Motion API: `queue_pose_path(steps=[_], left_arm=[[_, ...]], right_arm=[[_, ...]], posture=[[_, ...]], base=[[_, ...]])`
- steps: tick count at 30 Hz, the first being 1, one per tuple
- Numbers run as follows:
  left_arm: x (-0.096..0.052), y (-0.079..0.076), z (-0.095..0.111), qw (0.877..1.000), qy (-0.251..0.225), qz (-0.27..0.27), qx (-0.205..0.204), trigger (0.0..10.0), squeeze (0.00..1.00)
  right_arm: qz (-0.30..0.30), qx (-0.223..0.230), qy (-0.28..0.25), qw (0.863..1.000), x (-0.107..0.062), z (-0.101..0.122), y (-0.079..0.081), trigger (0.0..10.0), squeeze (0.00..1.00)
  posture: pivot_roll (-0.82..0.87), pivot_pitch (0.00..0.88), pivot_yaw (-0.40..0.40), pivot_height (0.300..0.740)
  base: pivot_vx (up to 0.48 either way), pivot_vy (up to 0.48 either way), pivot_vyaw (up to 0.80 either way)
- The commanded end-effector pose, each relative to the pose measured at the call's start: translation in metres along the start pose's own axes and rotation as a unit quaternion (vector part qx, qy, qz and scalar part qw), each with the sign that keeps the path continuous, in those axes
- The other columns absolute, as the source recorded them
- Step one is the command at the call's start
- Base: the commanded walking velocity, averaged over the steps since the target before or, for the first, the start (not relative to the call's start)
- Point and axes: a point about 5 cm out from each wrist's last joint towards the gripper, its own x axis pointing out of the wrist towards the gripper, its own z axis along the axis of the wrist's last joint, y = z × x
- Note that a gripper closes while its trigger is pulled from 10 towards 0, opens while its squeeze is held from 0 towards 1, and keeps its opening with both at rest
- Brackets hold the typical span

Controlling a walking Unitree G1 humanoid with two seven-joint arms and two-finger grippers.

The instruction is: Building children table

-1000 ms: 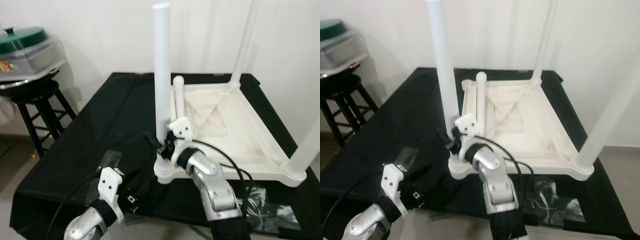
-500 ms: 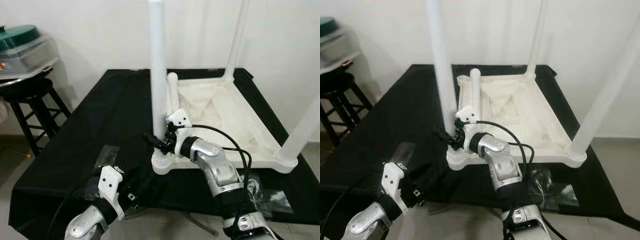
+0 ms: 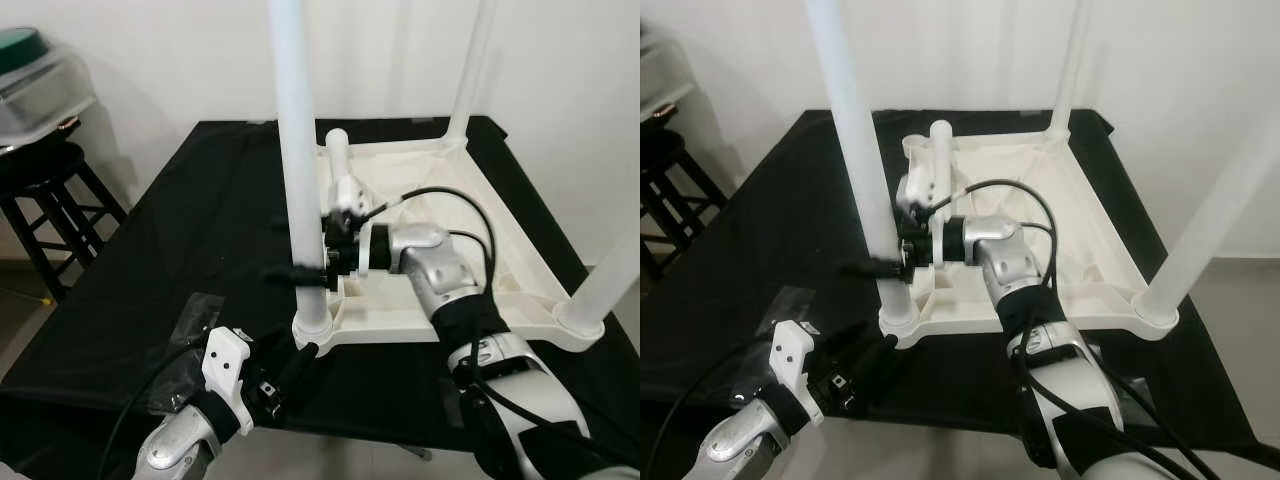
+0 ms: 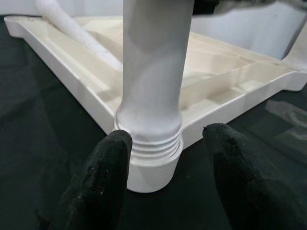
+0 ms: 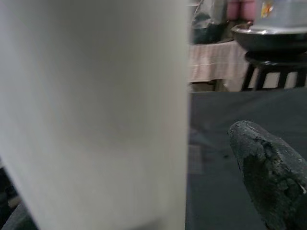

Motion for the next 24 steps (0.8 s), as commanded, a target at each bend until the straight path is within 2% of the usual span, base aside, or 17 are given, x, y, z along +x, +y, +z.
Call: queue_pose_path(steps=[1,2,9,12,13,14,15,16,18,19,20,21,22,23,24], left_arm=[[-0.002,0.000,-0.005,1.000,0.014,0.003,0.002,10.0,0.00],[-0.002,0.000,-0.005,1.000,0.014,0.004,0.002,10.0,0.00],[-0.001,0.000,-0.005,1.000,0.014,0.003,0.001,10.0,0.00],[-0.001,0.000,-0.006,1.000,0.014,0.000,-0.001,10.0,0.00],[-0.001,0.000,-0.006,1.000,0.014,0.000,-0.001,10.0,0.00],[-0.001,0.000,-0.006,1.000,0.014,0.000,-0.001,10.0,0.00],[-0.001,-0.001,-0.006,1.000,0.014,0.002,0.001,10.0,0.00],[-0.001,-0.001,-0.006,1.000,0.014,0.002,0.001,10.0,0.00],[-0.002,-0.001,-0.005,1.000,0.013,0.005,0.004,10.0,0.00],[-0.002,-0.001,-0.005,1.000,0.013,0.005,0.004,10.0,0.00],[-0.003,0.000,-0.005,1.000,0.012,0.007,0.005,10.0,0.00],[-0.004,0.001,-0.005,1.000,0.012,0.009,0.004,10.0,0.00],[-0.004,0.001,-0.005,1.000,0.012,0.009,0.004,10.0,0.00],[-0.004,0.003,-0.005,1.000,0.013,0.009,0.005,10.0,0.00],[-0.004,0.004,-0.006,1.000,0.014,0.008,0.005,10.0,0.00]], right_arm=[[-0.010,-0.005,-0.002,1.000,0.002,0.004,-0.003,10.0,0.00],[-0.015,0.001,-0.005,1.000,0.002,0.002,-0.003,0.0,0.00],[-0.021,0.020,-0.013,0.999,-0.007,-0.011,-0.006,0.0,0.00],[-0.071,0.036,-0.024,0.997,-0.014,-0.017,-0.011,0.0,0.00],[-0.071,0.036,-0.024,0.997,-0.014,-0.017,-0.011,0.0,0.00],[-0.090,0.037,-0.027,0.995,-0.016,-0.020,-0.011,0.0,0.00],[-0.142,0.038,-0.019,0.989,-0.017,-0.029,-0.011,0.0,0.00],[-0.142,0.038,-0.019,0.989,-0.017,-0.029,-0.011,0.0,0.00],[-0.232,0.026,-0.013,0.972,-0.016,-0.039,-0.009,0.0,0.00],[-0.232,0.026,-0.013,0.972,-0.016,-0.039,-0.009,0.0,0.00],[-0.402,0.065,-0.006,0.913,-0.022,-0.055,-0.010,0.0,0.00],[-0.442,0.083,0.002,0.893,-0.016,-0.070,0.010,0.0,0.00],[-0.442,0.083,0.002,0.893,-0.016,-0.070,0.010,0.0,0.00],[-0.464,0.083,0.007,0.882,-0.015,-0.076,0.022,0.0,0.00],[-0.475,0.083,0.008,0.876,-0.016,-0.077,0.027,0.0,0.00]], posture=[[0.02,0.044,0.024,0.740],[0.02,0.046,0.026,0.740],[0.01,0.048,0.032,0.740],[0.01,0.047,0.031,0.740],[0.01,0.047,0.031,0.740],[0.01,0.047,0.028,0.740],[0.02,0.050,0.020,0.740],[0.02,0.050,0.020,0.740],[0.02,0.049,0.006,0.740],[0.02,0.049,0.006,0.740],[0.01,0.054,0.002,0.740],[0.00,0.073,0.023,0.740],[0.00,0.073,0.023,0.740],[-0.03,0.050,0.036,0.740],[-0.03,0.050,0.036,0.740]], base=[[0.000,0.000,0.00],[0.000,0.000,0.00],[0.000,0.000,0.00],[0.000,0.000,0.00],[0.000,0.000,0.00],[0.000,0.000,0.00],[0.000,0.000,0.00],[0.000,0.000,0.00],[0.000,0.000,0.00],[0.000,0.000,0.00],[0.000,0.000,0.00],[0.000,0.000,0.00],[0.000,0.000,0.00],[0.000,0.000,0.00],[0.000,0.000,0.00]])
